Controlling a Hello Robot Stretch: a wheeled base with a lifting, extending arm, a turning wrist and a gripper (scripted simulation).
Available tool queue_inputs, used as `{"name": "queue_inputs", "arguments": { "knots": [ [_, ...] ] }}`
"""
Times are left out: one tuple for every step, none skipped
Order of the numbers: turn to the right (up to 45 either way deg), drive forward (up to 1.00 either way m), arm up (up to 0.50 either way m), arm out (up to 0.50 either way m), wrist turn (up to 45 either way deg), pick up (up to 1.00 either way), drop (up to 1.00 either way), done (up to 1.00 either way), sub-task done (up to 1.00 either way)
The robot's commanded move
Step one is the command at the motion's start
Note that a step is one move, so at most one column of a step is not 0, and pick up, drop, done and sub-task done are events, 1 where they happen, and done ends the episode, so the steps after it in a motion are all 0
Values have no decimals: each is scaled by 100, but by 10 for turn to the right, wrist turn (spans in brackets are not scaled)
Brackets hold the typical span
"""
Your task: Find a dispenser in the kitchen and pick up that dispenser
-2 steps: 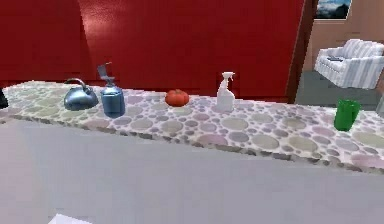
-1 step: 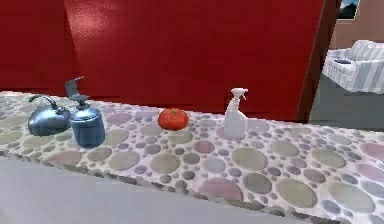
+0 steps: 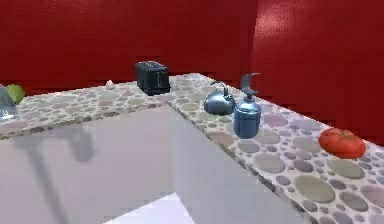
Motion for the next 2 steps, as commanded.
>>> {"name": "queue_inputs", "arguments": {
  "knots": [
    [-270,0,0,0,0,0,0,0,0],
    [450,0,0,0,0,0,0,0,0]
  ]
}}
